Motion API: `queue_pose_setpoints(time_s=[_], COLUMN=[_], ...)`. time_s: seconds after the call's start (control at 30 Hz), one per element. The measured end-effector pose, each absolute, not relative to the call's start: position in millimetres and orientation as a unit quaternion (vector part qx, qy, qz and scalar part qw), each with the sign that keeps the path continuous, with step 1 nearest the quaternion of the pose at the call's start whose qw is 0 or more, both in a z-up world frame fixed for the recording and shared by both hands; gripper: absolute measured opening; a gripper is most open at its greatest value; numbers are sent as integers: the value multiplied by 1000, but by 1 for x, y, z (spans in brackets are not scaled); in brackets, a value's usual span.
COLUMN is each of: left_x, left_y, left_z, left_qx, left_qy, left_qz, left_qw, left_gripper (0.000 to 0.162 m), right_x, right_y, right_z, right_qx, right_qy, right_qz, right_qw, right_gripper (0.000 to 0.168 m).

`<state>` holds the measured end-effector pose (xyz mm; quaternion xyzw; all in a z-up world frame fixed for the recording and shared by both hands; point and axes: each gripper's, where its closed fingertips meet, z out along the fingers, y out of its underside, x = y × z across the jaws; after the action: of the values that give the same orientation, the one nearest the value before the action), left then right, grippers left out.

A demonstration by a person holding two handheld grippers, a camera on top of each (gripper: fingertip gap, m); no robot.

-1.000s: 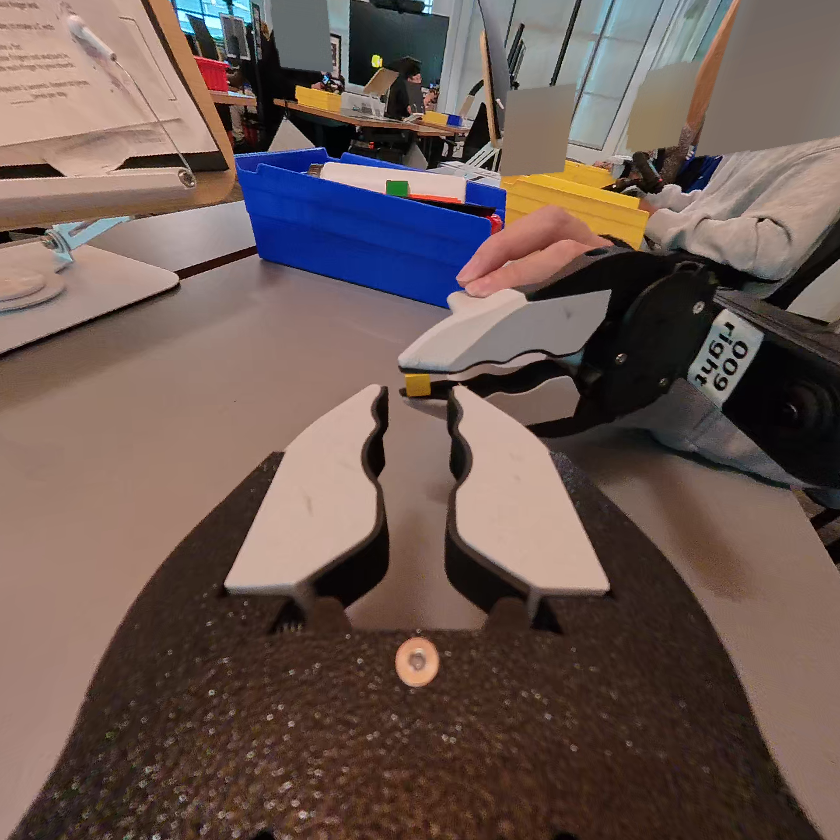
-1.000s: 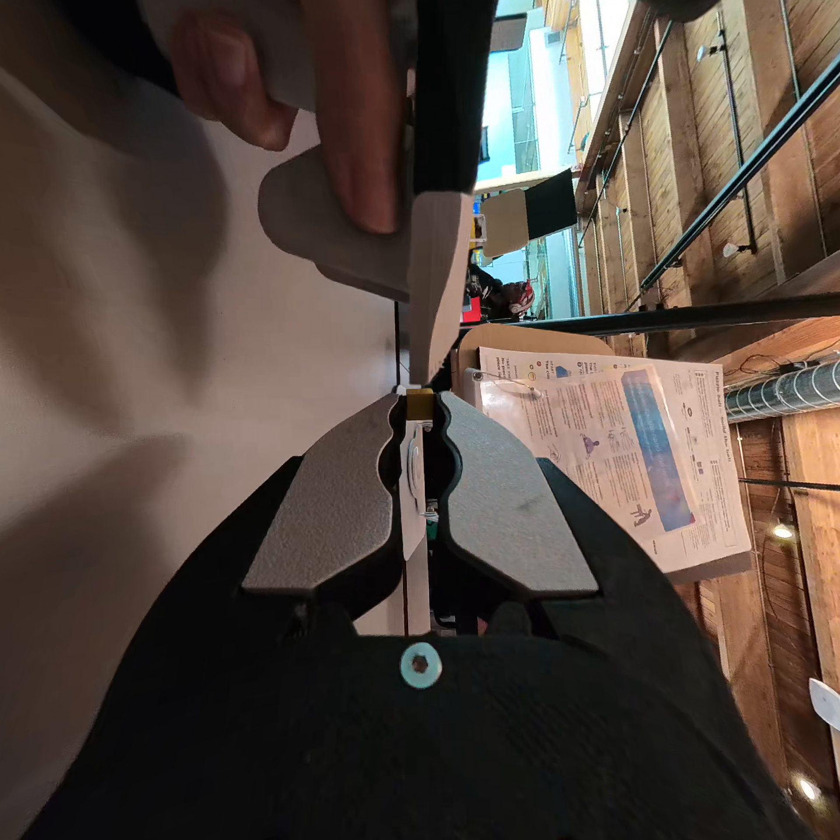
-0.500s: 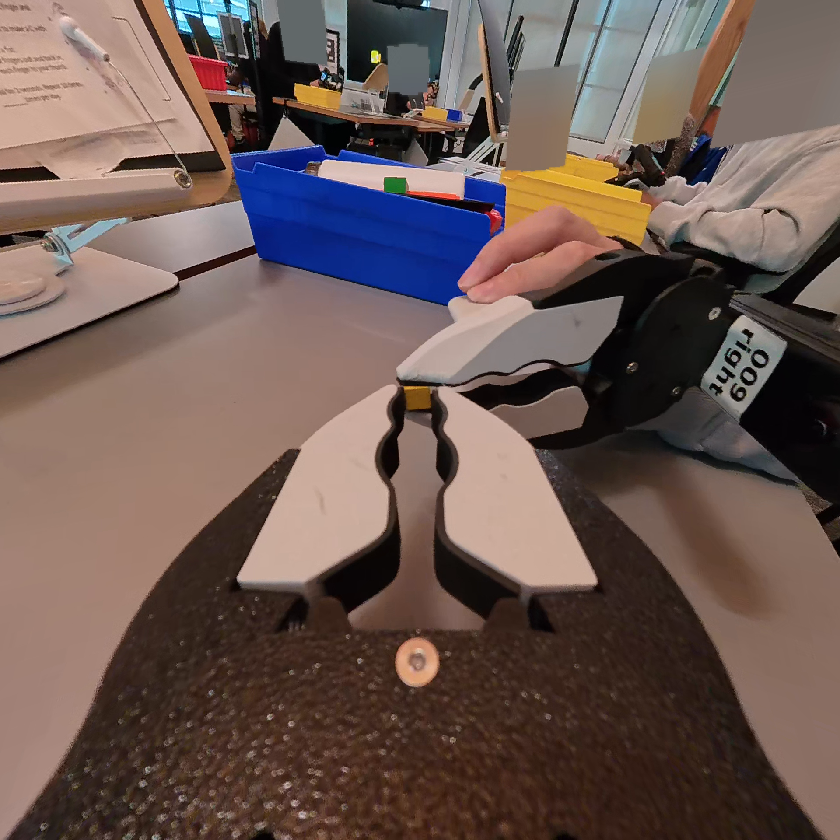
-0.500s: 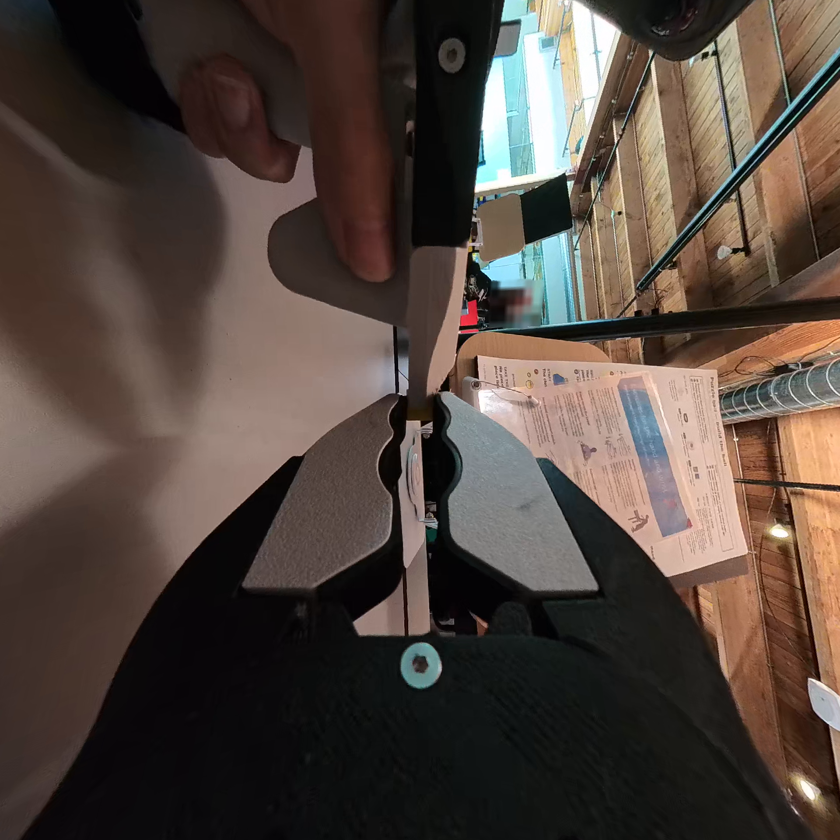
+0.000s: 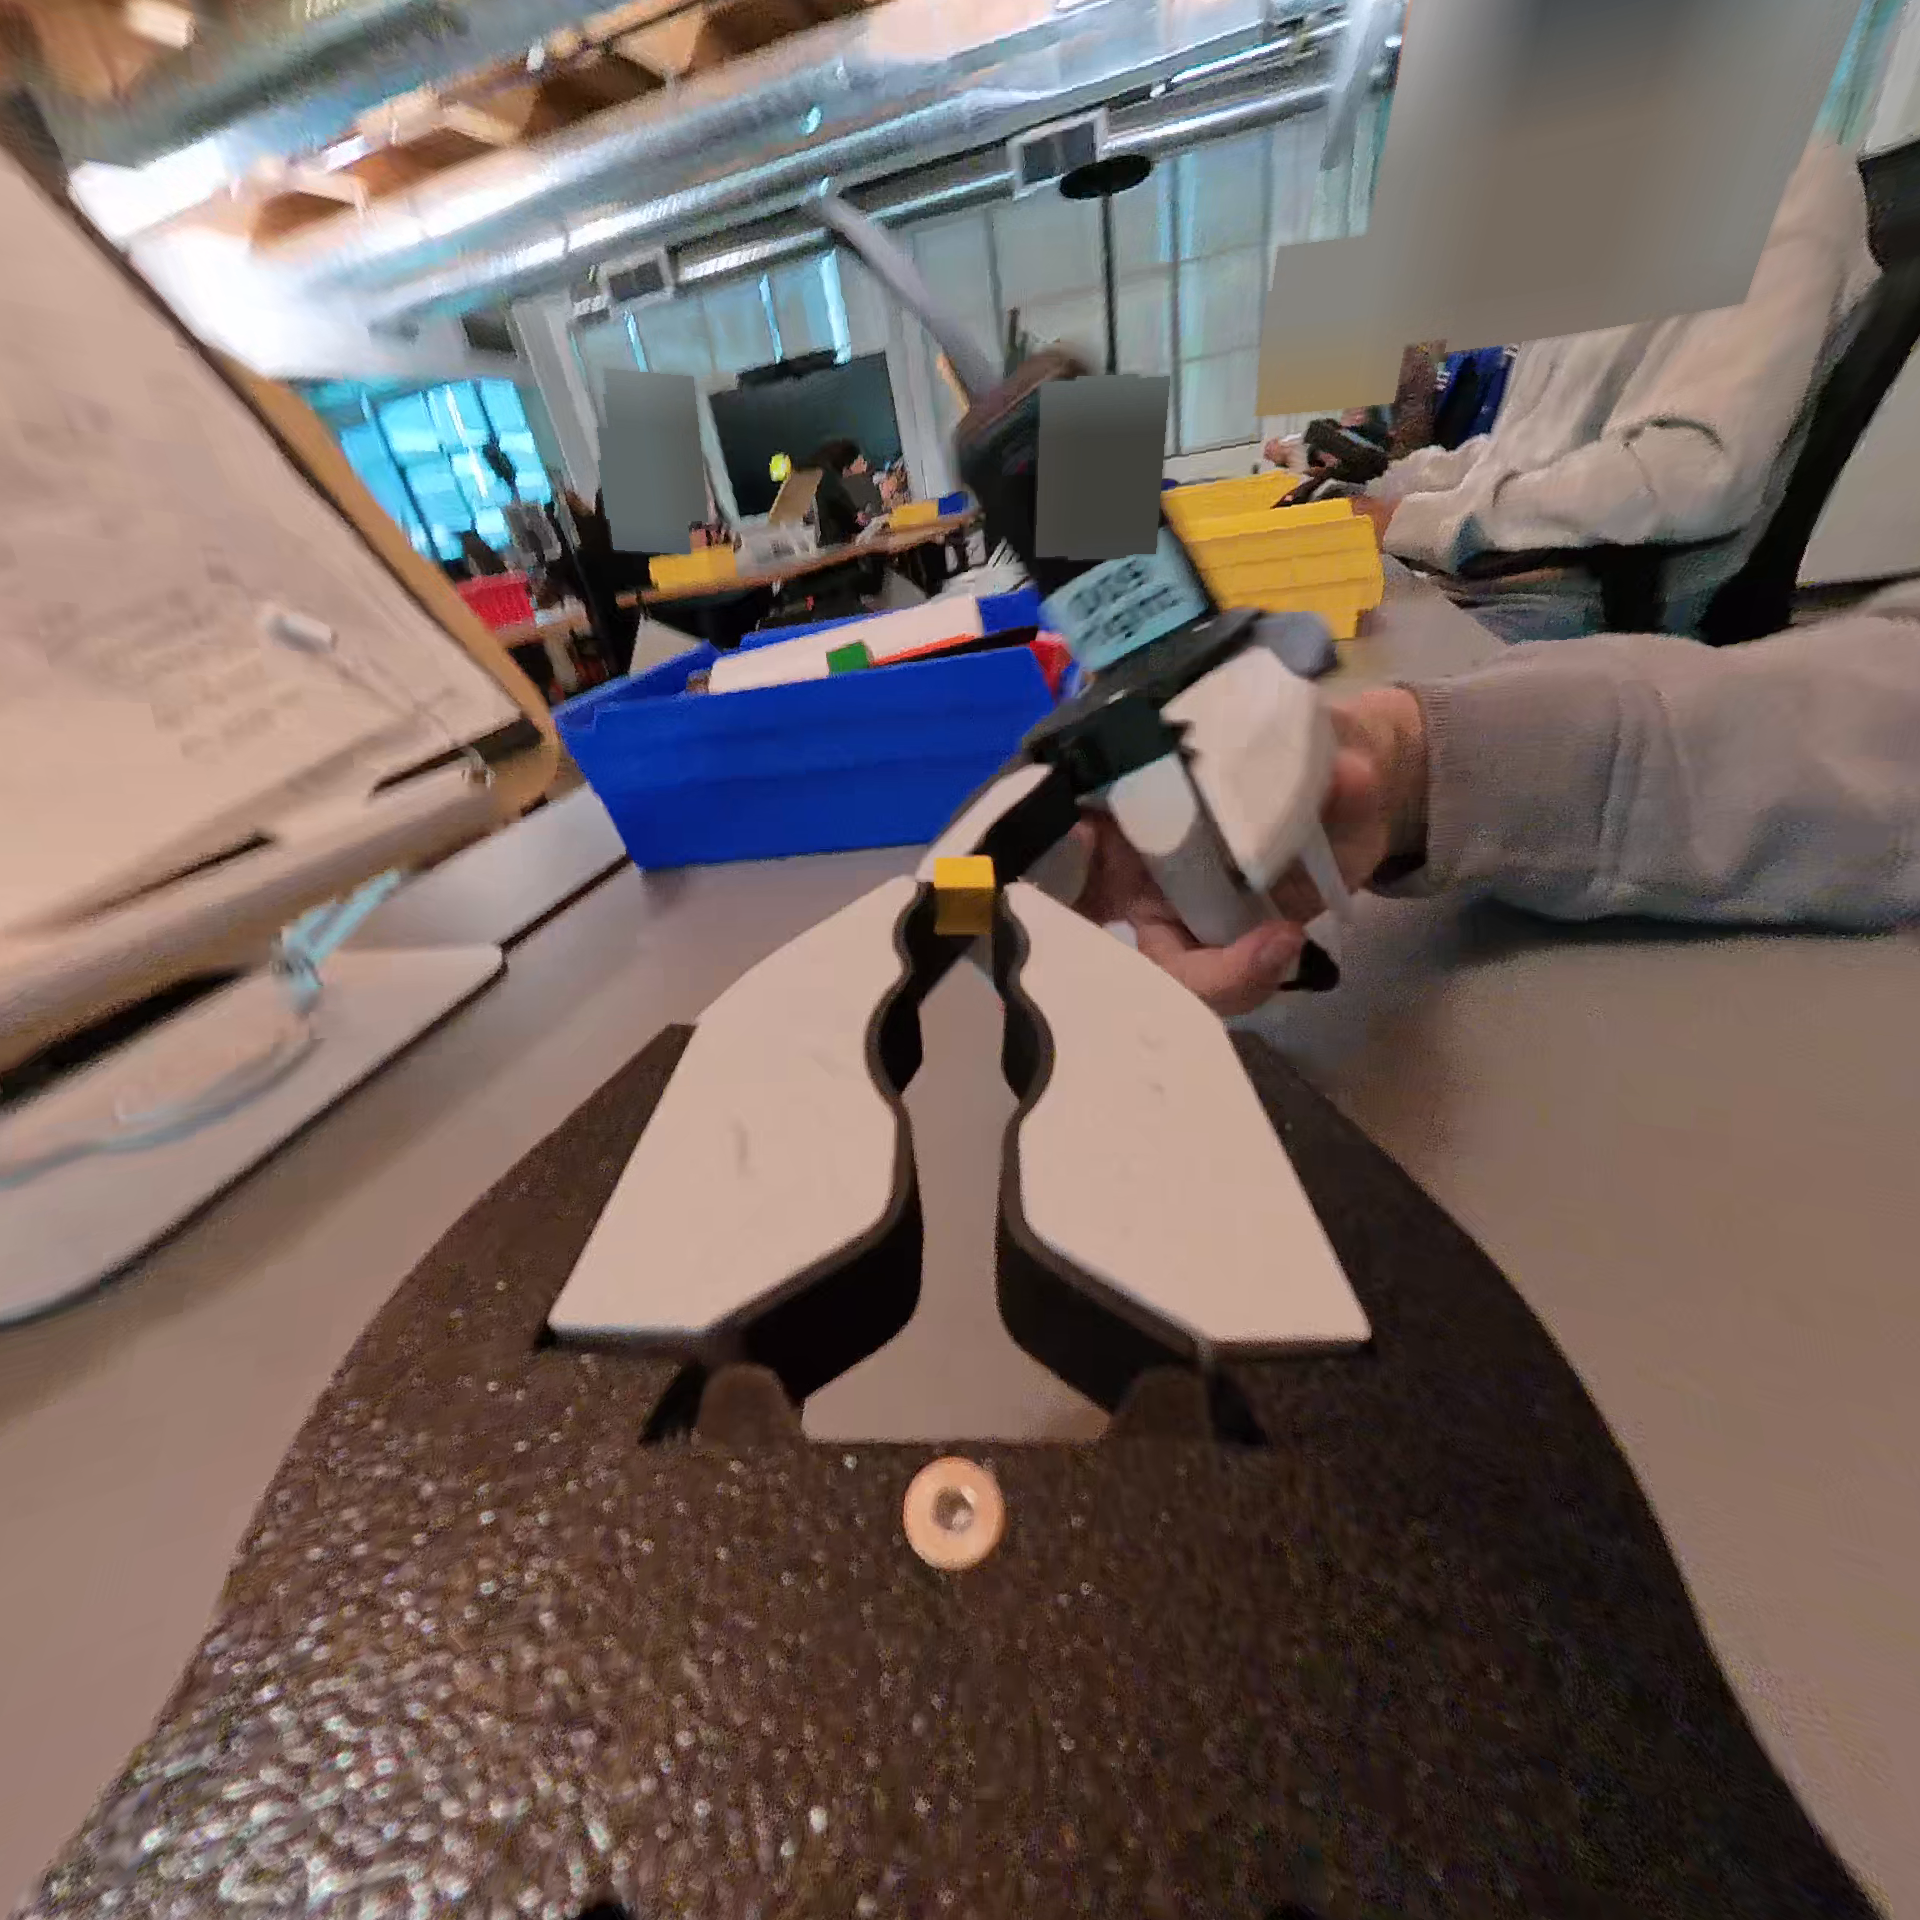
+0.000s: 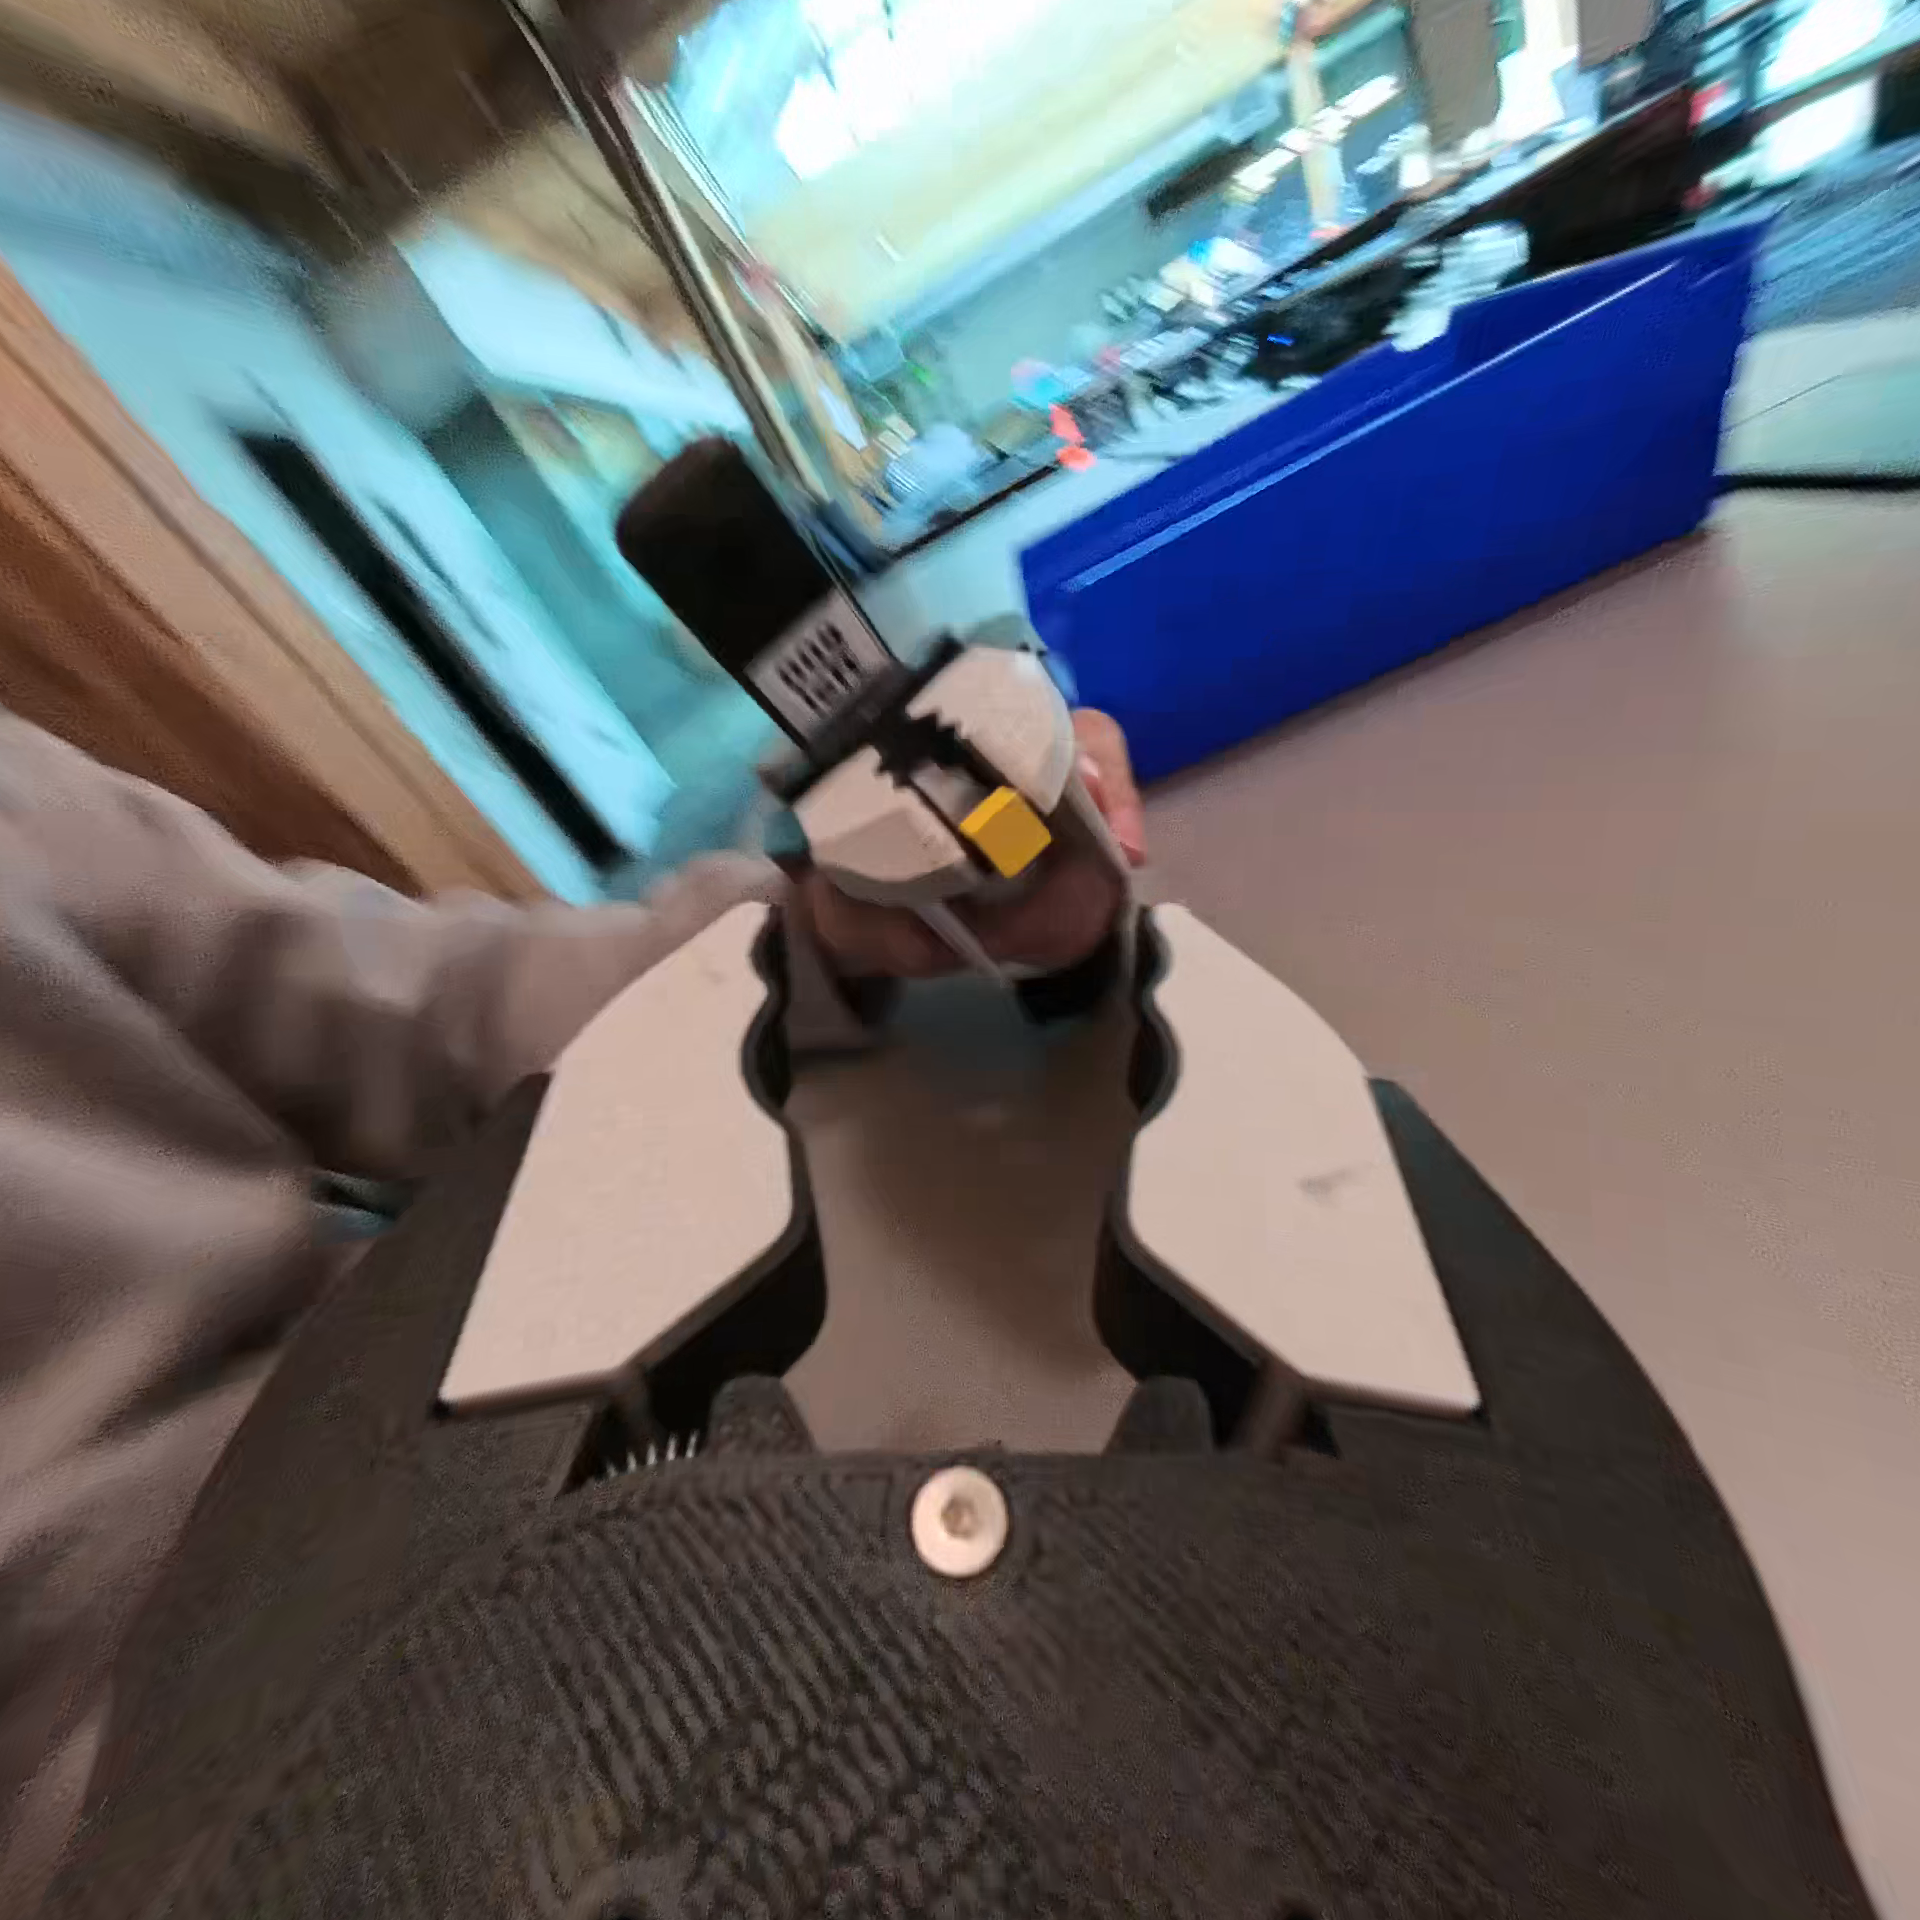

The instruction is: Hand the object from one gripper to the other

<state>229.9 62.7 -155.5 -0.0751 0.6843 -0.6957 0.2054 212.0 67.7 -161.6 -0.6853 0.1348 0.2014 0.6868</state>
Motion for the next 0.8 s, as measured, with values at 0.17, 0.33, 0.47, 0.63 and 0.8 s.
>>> queue_pose_setpoints(time_s=[0.17, 0.33, 0.47, 0.63, 0.8], left_x=[223, 222, 222, 231, 244], left_y=[55, 52, 52, 58, 64], left_z=[-159, -163, -163, -167, -160], left_qx=[-18, 0, 5, -34, -166], left_qy=[696, 706, 709, 725, 716], left_qz=[-675, -656, -645, -619, -639], left_qw=[246, 266, 284, 300, 228], left_gripper=[10, 10, 10, 17, 28], right_x=[217, 216, 216, 245, 271], right_y=[65, 65, 65, 58, 35], right_z=[-157, -160, -160, -165, -155], right_qx=[-621, -640, -653, -717, -744], right_qy=[192, 182, 167, 138, -10], right_qz=[304, 287, 273, 25, -398], right_qw=[696, 689, 687, 682, 537], right_gripper=[41, 14, 14, 13, 13])
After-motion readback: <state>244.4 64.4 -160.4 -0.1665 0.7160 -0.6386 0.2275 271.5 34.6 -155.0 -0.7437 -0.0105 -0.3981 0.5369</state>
